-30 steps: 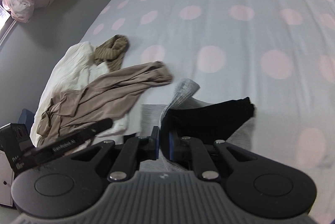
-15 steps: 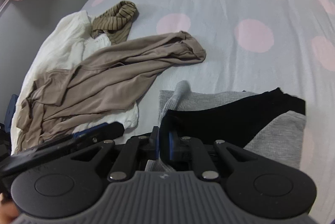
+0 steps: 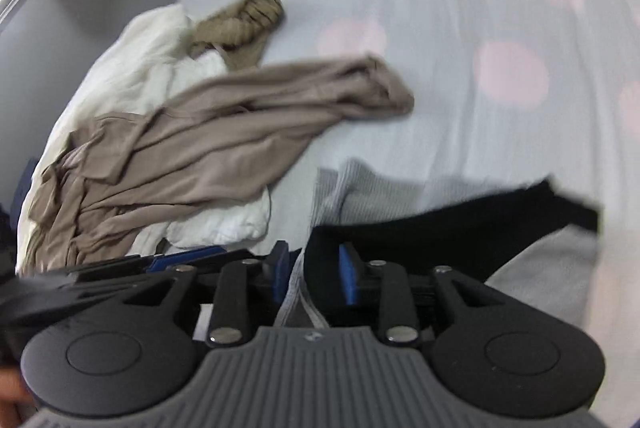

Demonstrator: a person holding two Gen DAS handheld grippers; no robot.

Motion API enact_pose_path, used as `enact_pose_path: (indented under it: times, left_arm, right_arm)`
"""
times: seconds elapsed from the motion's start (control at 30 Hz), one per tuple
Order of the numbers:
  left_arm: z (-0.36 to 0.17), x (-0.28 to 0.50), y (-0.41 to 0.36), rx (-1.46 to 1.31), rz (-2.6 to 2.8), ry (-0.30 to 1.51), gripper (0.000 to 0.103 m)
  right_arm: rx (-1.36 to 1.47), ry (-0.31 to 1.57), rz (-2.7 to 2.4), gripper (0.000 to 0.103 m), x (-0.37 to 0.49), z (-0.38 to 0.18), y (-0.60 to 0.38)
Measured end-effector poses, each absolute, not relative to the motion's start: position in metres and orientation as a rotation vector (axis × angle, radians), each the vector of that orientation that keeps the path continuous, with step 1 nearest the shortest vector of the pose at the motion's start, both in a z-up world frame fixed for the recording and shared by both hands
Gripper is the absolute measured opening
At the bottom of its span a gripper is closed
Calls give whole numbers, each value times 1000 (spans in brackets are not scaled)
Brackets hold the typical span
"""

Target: Fold clothes

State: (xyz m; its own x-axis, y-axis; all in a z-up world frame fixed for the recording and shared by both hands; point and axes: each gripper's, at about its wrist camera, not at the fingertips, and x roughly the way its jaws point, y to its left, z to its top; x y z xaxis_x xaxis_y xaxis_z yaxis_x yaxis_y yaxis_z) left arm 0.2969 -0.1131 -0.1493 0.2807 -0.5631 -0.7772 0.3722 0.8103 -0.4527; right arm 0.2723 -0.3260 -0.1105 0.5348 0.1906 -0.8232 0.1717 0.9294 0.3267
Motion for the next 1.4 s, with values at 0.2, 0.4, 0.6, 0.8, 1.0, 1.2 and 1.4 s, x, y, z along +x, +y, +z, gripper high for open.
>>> enact_pose_path:
  times: [0.2, 0.4, 0.6, 0.8, 1.0, 1.2, 1.4]
  left_arm:
    - [-145, 281, -118, -142, -696, 1157, 30]
    - [-138, 267, -127, -62, -737, 1153, 30]
    - [-137, 265, -126, -56, -727, 1153, 30]
    - [-139, 264, -129, -41, -725, 1162, 30]
    - [-139, 265, -127, -95, -709, 1191, 30]
    - [-132, 254, -123, -92, -713, 1219, 30]
    - [-119, 239, -104, -51, -682, 1229, 38]
  right_arm:
    - [355, 945, -18, 41, 226, -78, -355]
    - [391, 936, -81, 51, 160, -82, -387]
    - [540, 936, -130, 47, 114, -112, -408]
    - [544, 901, -90, 40, 107, -116, -398]
    - [547, 866, -50, 19, 101, -120, -388]
    - [422, 818, 17, 15, 94, -100, -355]
    - [283, 795, 117, 15, 87, -86, -307]
